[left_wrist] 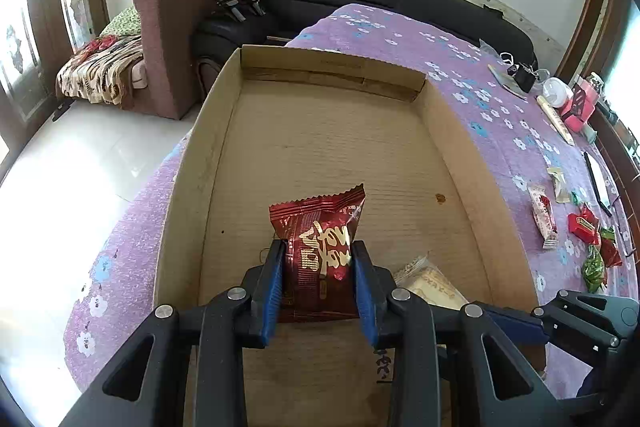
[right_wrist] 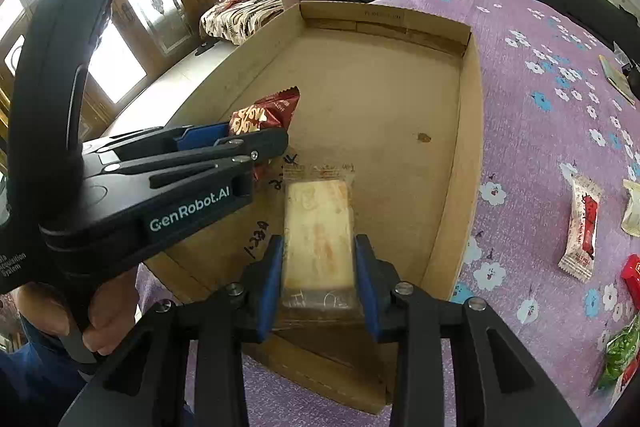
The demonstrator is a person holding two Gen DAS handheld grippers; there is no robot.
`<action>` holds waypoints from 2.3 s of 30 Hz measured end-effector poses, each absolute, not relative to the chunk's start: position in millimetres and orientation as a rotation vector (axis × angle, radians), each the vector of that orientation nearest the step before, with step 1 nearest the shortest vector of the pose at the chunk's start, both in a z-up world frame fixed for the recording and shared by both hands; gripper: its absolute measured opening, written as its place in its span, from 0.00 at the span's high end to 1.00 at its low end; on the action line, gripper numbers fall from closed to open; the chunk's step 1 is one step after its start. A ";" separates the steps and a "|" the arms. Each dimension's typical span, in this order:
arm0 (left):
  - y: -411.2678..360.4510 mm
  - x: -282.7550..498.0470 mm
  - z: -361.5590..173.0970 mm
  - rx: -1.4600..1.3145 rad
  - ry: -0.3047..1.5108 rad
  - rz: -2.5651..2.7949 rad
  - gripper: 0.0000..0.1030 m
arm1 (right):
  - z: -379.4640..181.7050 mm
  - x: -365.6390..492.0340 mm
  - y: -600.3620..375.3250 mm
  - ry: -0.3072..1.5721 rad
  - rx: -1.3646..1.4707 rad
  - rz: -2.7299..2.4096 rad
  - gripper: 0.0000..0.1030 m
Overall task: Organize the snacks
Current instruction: 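Carry both packets to the cardboard tray and open both grippers to drop them, then grasp the white-red candy packet with the left gripper while the right grasps the green pea bag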
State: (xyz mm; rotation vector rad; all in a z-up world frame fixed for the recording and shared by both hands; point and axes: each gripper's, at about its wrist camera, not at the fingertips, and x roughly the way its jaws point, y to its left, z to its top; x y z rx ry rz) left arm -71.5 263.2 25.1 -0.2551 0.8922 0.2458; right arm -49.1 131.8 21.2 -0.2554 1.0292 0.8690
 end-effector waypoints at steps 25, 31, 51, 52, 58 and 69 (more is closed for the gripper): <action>220.9 -67.6 56.8 -0.221 0.856 0.181 0.56 | 64.6 -20.1 23.0 0.898 0.039 0.816 0.41; 190.2 -54.9 62.7 -0.215 0.885 0.105 0.56 | 68.6 -3.8 -31.1 0.866 0.135 0.731 0.39; 66.9 42.6 35.1 -0.155 1.043 0.068 0.53 | 29.0 35.7 -187.6 0.898 0.438 0.454 0.39; 64.3 47.9 31.3 -0.147 1.051 0.078 0.53 | 26.2 38.1 -187.2 0.910 0.441 0.460 0.39; 44.7 60.1 13.5 -0.068 1.052 0.102 0.53 | 22.3 37.2 -177.6 0.916 0.402 0.502 0.39; 43.9 43.4 10.2 -0.019 0.937 0.086 0.74 | 20.9 14.8 -119.9 0.947 -0.017 0.615 0.39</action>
